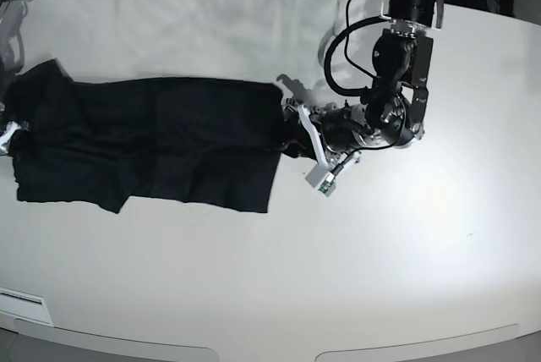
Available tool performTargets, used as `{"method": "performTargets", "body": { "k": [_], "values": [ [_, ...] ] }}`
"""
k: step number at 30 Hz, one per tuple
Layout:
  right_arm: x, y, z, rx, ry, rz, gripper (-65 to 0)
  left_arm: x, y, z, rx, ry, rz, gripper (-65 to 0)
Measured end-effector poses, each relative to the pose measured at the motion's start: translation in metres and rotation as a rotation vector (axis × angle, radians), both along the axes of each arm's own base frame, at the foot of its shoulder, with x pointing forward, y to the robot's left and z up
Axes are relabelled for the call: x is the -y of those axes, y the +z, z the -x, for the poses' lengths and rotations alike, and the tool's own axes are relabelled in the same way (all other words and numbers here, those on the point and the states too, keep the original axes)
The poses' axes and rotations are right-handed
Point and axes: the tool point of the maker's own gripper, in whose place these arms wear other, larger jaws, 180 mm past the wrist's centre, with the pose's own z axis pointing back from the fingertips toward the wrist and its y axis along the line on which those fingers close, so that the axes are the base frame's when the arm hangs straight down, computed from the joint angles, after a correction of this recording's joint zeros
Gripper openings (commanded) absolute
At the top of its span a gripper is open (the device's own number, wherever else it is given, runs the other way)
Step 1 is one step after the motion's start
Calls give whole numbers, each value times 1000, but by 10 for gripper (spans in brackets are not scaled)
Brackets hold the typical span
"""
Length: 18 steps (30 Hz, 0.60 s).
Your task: Fold the T-shirt properly
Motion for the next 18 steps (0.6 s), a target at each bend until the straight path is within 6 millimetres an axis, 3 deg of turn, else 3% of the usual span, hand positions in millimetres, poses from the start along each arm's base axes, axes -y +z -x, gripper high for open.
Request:
{"method": "performTargets", "body": {
  "k": [4,10,14,18],
  "values": [
    [3,30,-8,53,19,89,-650,-9,2,-5,5,32,7,-410],
    [-23,66,-19,142,24,121,-650,-17,-4,1,-8,49,15,-410],
    [-80,76,-25,218,161,78,-650,-13,-10,14,-26,32,34,-410],
    [-136,46,-20,178,257,-23,-650,-12,-11,17,-29,30,47,-410]
  ]
}}
